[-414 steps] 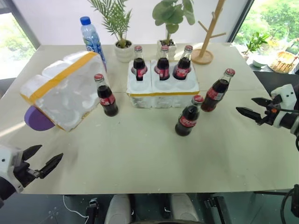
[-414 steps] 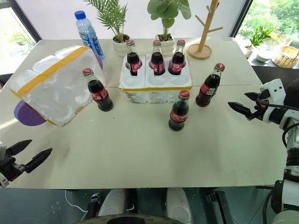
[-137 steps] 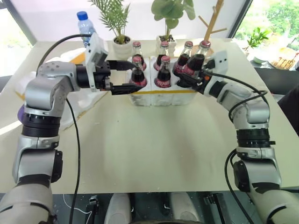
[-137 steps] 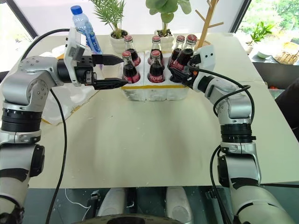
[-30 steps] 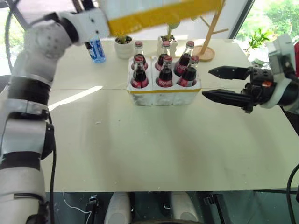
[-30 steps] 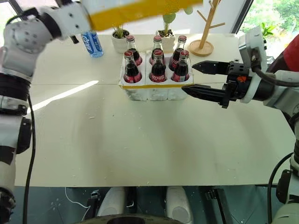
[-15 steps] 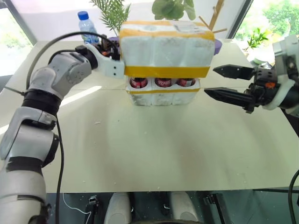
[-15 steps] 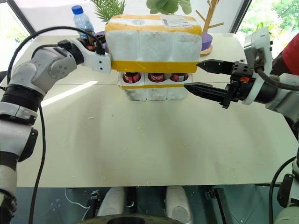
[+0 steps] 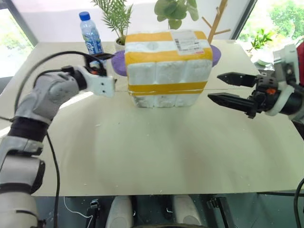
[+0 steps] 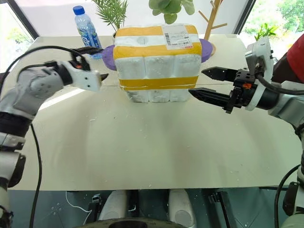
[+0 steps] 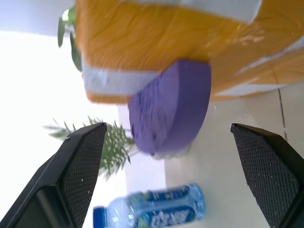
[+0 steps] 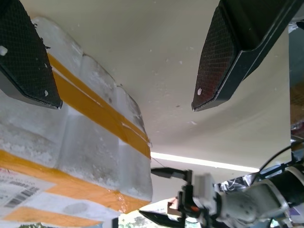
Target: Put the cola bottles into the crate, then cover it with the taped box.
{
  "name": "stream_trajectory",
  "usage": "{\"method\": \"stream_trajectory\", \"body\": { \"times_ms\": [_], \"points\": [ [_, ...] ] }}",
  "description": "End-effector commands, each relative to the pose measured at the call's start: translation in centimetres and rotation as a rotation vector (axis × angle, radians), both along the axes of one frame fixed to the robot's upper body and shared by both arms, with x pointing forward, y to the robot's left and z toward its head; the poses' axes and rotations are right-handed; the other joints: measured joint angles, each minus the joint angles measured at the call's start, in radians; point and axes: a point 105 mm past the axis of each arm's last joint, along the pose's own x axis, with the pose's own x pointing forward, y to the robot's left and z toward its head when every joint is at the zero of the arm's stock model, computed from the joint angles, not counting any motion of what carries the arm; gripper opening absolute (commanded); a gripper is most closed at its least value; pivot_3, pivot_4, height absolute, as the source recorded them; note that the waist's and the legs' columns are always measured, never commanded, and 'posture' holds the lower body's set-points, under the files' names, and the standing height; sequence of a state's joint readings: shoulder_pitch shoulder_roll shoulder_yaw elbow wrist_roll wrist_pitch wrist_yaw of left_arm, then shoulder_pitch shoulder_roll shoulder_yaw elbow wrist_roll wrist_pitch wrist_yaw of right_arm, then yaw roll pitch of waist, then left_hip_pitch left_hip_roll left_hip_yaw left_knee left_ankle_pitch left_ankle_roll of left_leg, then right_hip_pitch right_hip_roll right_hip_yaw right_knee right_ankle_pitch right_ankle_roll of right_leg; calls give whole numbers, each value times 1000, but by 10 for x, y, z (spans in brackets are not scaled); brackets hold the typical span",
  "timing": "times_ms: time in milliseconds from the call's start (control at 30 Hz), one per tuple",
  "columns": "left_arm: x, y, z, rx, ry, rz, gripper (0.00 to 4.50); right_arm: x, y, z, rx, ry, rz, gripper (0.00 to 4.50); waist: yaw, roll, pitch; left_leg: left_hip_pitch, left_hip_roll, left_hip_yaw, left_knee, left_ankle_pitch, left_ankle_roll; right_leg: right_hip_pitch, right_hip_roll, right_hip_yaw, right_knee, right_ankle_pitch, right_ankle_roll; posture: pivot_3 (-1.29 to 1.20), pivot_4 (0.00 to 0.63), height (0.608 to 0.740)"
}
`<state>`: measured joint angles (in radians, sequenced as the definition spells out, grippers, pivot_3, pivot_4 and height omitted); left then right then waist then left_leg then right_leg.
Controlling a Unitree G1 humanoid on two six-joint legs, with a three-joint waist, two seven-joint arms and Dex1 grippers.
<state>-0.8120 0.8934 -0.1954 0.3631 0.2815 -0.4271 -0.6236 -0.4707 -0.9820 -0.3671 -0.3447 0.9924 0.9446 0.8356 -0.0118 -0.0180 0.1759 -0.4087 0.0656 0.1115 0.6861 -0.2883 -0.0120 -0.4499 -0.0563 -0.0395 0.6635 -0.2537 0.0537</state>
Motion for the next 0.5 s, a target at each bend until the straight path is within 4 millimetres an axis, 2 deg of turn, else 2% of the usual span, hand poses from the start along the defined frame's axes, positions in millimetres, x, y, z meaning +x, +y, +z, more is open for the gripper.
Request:
{"method": "stream_trajectory", "body": {
  "times_ms": [33,100,200,333,400,500],
  "points": [
    [-25,34,16,-279,263,18,4353,1,-13,5,-20,-36,-40,4500,-1,0,0,0,0,0,0,0,-1,0,0,0,0,0,0,0,150,740],
    [-41,55,12,-525,557,29,4353,7,-18,2,-41,-26,-59,4500,-2,0,0,1,0,0,0,2,-3,0,0,0,0,0,0,0,150,740],
    [-68,64,25,-756,859,-62,4353,17,-25,-2,-76,-13,-80,4500,-3,-1,0,1,0,-1,0,1,-1,1,1,0,0,0,0,0,150,740],
    [-88,63,53,-841,963,-151,4353,26,-30,-1,-91,0,-51,4500,4,-1,0,1,-1,-2,0,0,-1,2,1,0,0,0,0,0,150,740],
    [-92,63,59,-835,975,-165,4353,32,-30,0,-97,3,-44,4500,2,-1,0,1,-1,-2,0,0,0,2,1,0,0,0,0,0,150,740],
    [-89,66,61,-810,946,-127,4353,39,-29,-1,-108,4,-33,4500,0,-1,0,2,-1,-2,0,0,0,2,1,0,0,-1,0,0,150,740]
  ]
}}
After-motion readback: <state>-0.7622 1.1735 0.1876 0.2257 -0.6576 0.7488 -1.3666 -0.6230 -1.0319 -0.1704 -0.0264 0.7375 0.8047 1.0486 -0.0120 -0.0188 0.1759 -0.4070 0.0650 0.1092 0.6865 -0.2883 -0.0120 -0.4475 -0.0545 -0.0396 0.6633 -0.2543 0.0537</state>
